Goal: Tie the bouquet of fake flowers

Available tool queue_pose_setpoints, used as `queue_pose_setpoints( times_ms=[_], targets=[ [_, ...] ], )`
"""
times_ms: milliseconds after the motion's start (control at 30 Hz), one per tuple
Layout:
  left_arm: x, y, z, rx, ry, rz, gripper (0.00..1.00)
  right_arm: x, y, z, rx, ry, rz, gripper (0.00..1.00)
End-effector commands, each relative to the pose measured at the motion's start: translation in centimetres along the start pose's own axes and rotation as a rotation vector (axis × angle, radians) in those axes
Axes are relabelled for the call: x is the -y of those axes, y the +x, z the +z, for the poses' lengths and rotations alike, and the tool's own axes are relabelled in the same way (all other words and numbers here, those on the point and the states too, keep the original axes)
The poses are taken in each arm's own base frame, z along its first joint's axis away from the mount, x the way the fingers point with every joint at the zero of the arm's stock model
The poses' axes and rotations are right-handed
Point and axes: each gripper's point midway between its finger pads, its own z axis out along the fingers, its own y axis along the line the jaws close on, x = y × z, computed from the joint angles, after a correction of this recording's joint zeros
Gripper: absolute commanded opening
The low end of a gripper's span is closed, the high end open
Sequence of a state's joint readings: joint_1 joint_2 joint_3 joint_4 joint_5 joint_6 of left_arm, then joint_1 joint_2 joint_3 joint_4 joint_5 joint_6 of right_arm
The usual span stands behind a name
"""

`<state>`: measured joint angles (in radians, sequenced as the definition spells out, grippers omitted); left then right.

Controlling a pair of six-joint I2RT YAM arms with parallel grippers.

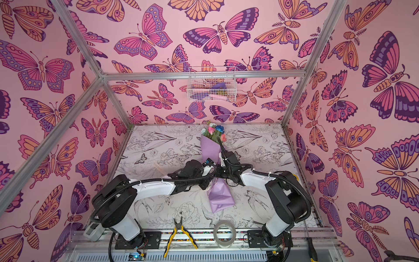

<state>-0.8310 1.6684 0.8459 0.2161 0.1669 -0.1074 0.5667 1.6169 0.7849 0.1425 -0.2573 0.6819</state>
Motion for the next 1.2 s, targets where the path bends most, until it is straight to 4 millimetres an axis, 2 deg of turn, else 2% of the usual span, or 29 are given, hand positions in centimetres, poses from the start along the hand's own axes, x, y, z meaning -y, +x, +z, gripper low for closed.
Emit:
queue_pose_setpoints(
  times_ms=[0,100,333,667,933,1167],
  targets=[
    [0.2,0.5,0.3,-0.002,0.01,-0.024,0.0,0.2,0.0,-0.4,0.031,0.009,0.009,0.16],
    [0.2,0.7,0.7,-0.008,0.01,-0.029,0.0,0.5,0.5,-0.6,0.017,0.015,0.014,0.2],
    [0.4,0.9,1.1,-0.012,0.024,-0.033,0.0,0.4,0.2,-3.2,0.051,0.046,-0.01,0.27],
    [1.0,1.0,1.1,-0.01,0.042,-0.021,0.0,0.4,0.1,-3.9,0.045,0.068,0.016,0.29],
    [0.9,0.2,1.0,0.016,0.029,-0.02,0.0,1.0,0.7,-3.3,0.008,0.093,0.028,0.21],
    [0.2,-0.2,0.5,0.042,-0.02,-0.028,0.0,-0.7,0.5,-2.2,0.005,-0.016,0.027,0.11]
  ],
)
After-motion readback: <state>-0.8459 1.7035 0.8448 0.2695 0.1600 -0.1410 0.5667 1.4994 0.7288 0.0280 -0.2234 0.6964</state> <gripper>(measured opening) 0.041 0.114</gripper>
